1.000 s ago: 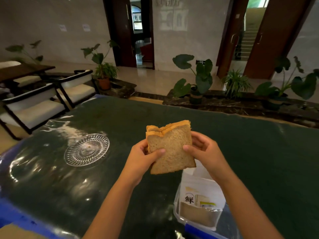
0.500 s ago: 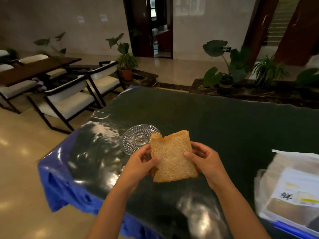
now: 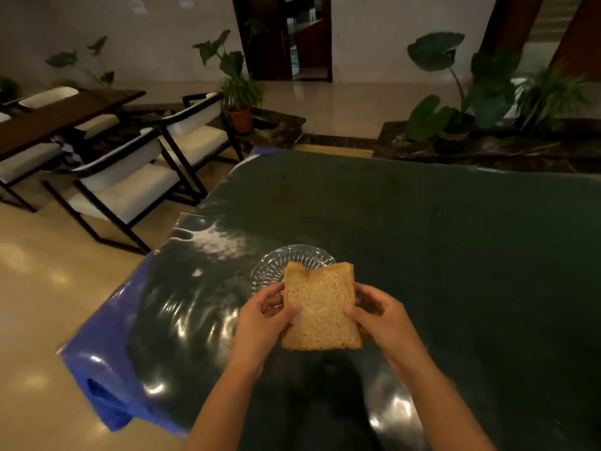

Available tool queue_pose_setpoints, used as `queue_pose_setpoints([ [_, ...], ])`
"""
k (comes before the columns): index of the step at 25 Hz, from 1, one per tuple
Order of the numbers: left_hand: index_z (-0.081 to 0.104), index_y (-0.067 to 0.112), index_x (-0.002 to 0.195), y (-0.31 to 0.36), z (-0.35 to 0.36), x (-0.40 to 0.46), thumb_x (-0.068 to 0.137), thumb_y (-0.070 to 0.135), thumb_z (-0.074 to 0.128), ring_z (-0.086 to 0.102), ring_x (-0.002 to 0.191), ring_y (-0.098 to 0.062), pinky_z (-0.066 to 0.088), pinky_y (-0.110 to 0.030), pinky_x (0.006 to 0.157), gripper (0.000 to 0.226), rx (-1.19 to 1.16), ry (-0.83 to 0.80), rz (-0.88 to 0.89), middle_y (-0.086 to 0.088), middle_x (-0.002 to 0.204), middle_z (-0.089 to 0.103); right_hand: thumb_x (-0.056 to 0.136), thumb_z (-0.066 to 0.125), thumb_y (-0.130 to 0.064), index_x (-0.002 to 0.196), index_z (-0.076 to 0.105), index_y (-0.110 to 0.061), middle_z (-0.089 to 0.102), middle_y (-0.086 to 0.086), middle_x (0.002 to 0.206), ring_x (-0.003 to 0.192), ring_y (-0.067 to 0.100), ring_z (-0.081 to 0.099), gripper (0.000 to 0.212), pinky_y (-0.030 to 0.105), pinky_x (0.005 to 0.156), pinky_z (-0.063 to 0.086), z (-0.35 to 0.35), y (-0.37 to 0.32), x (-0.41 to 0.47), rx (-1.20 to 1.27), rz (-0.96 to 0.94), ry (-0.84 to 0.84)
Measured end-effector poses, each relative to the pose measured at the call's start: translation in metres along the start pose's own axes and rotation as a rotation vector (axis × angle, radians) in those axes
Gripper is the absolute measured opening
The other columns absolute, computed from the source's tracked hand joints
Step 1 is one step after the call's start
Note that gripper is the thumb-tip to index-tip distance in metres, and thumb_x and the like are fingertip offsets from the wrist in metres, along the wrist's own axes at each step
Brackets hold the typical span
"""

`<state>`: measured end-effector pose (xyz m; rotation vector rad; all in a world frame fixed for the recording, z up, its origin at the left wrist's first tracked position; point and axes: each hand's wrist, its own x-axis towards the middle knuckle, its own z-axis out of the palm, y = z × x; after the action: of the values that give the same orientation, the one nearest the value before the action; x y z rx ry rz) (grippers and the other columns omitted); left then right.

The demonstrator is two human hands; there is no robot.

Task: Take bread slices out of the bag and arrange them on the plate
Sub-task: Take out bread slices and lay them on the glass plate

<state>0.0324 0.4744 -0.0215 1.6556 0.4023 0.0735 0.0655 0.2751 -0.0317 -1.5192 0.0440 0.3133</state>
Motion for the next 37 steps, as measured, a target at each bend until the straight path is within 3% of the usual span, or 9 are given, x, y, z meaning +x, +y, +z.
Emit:
queue_pose_setpoints([
  [3, 0.065, 0.025, 0.099, -0.008, -0.004, 0.057, 0.075, 0.008, 0.072, 0.068, 0.075, 0.000, 0.051, -0.013, 0.054, 0.031, 0.078, 0.012, 0.006, 0.006, 0.090, 0.071, 0.079, 0.068, -0.009, 0.121, 0.056, -0.017, 0.064, 0.000, 0.106, 0.100, 0.016, 0.062, 0.045, 0.042, 0.085, 0.055, 0.018, 0.015, 0.054, 0.006, 0.043, 0.054],
  [7, 0.064, 0.023, 0.104, -0.024, -0.001, 0.123, 0.078, 0.010, 0.069, 0.067, 0.081, -0.001, 0.054, -0.019, 0.065, 0.030, 0.145, -0.015, -0.050, 0.010, 0.093, 0.069, 0.080, 0.067, -0.011, 0.120, 0.056, -0.022, 0.064, -0.005, 0.103, 0.094, 0.009, 0.061, 0.043, 0.023, 0.068, 0.053, 0.033, 0.035, 0.114, -0.029, 0.099, 0.128],
  [13, 0.064, 0.019, 0.105, -0.047, 0.009, 0.226, 0.081, 0.007, 0.066, 0.066, 0.077, 0.001, 0.053, -0.017, 0.061, 0.027, 0.219, -0.120, -0.053, 0.011, 0.089, 0.069, 0.076, 0.068, -0.012, 0.116, 0.061, -0.020, 0.066, -0.010, 0.092, 0.088, 0.007, 0.062, 0.041, 0.030, 0.081, 0.053, 0.049, 0.055, 0.195, -0.179, 0.120, 0.317],
  [16, 0.063, 0.019, 0.108, -0.059, 0.014, 0.265, 0.082, 0.007, 0.065, 0.065, 0.075, 0.004, 0.050, -0.010, 0.056, 0.029, 0.273, -0.201, -0.047, 0.010, 0.091, 0.068, 0.075, 0.068, -0.013, 0.113, 0.063, -0.020, 0.063, -0.017, 0.081, 0.078, 0.000, 0.060, 0.038, 0.022, 0.075, 0.050, 0.056, 0.063, 0.224, -0.256, 0.137, 0.428],
  [20, 0.060, 0.011, 0.118, -0.071, 0.018, 0.297, 0.083, 0.008, 0.064, 0.062, 0.089, -0.012, 0.051, -0.027, 0.079, 0.036, 0.370, -0.278, -0.023, -0.003, 0.104, 0.067, 0.076, 0.066, -0.014, 0.110, 0.064, -0.021, 0.059, -0.021, 0.075, 0.073, 0.000, 0.059, 0.035, 0.021, 0.070, 0.047, 0.066, 0.074, 0.242, -0.349, 0.173, 0.526],
  [25, 0.062, 0.012, 0.117, -0.088, 0.015, 0.308, 0.082, 0.007, 0.065, 0.063, 0.087, -0.011, 0.052, -0.027, 0.081, 0.035, 0.391, -0.294, -0.010, -0.002, 0.103, 0.068, 0.078, 0.065, -0.016, 0.114, 0.062, -0.021, 0.062, -0.013, 0.082, 0.074, 0.006, 0.060, 0.036, 0.023, 0.073, 0.048, 0.078, 0.086, 0.250, -0.455, 0.193, 0.578],
  [30, 0.069, 0.011, 0.105, -0.093, 0.016, 0.307, 0.078, 0.008, 0.070, 0.059, 0.069, 0.005, 0.047, -0.008, 0.060, 0.027, 0.448, -0.206, 0.120, 0.006, 0.086, 0.067, 0.078, 0.067, -0.018, 0.112, 0.063, -0.017, 0.065, -0.009, 0.087, 0.071, 0.006, 0.059, 0.034, 0.011, 0.061, 0.042, 0.084, 0.089, 0.251, -0.538, 0.160, 0.638],
  [34, 0.071, 0.013, 0.100, -0.091, 0.015, 0.300, 0.080, 0.015, 0.070, 0.059, 0.064, 0.009, 0.043, -0.005, 0.054, 0.021, 0.448, -0.165, 0.113, 0.024, 0.071, 0.059, 0.076, 0.069, -0.017, 0.113, 0.063, -0.013, 0.067, 0.004, 0.101, 0.080, 0.011, 0.061, 0.038, 0.021, 0.071, 0.047, 0.087, 0.090, 0.242, -0.577, 0.128, 0.748],
  [37, 0.071, 0.010, 0.102, -0.091, 0.015, 0.300, 0.083, 0.012, 0.065, 0.061, 0.065, 0.003, 0.044, -0.001, 0.053, 0.020, 0.421, -0.143, 0.047, 0.012, 0.073, 0.065, 0.078, 0.066, -0.020, 0.110, 0.065, -0.016, 0.067, 0.003, 0.102, 0.083, 0.011, 0.060, 0.032, 0.018, 0.067, 0.042, 0.093, 0.090, 0.242, -0.646, 0.130, 0.713],
])
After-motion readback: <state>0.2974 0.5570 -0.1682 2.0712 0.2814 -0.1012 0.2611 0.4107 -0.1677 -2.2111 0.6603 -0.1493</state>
